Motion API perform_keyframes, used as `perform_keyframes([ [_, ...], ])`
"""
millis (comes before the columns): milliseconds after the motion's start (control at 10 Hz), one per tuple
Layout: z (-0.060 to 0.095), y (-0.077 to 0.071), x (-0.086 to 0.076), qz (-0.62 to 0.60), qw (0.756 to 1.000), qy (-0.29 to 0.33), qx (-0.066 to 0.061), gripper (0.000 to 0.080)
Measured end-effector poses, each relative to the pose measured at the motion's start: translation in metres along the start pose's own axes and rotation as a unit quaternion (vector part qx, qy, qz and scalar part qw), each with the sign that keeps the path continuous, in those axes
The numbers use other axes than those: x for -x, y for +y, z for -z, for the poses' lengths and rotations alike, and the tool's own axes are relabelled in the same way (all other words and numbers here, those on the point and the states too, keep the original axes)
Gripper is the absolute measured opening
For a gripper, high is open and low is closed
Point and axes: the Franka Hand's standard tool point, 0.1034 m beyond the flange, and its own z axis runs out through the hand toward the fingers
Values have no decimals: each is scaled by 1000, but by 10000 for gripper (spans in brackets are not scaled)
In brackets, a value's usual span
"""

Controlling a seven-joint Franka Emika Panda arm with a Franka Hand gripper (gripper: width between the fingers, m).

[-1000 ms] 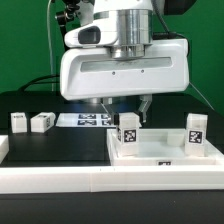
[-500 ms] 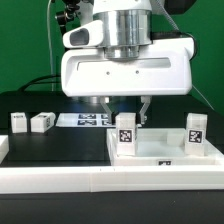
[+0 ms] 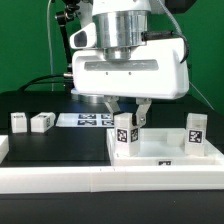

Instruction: Assemble square table

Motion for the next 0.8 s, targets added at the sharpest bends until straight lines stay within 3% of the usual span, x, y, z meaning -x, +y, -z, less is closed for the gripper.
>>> perform_keyframes([
  [400, 0, -1, 1, -118, 993, -5, -5, 290],
  [600, 0, -1, 1, -121, 993, -6, -6, 290],
  [700, 0, -1, 1, -107, 994, -7, -7, 377],
  [800, 0, -2, 2, -109, 994, -8, -8, 554],
])
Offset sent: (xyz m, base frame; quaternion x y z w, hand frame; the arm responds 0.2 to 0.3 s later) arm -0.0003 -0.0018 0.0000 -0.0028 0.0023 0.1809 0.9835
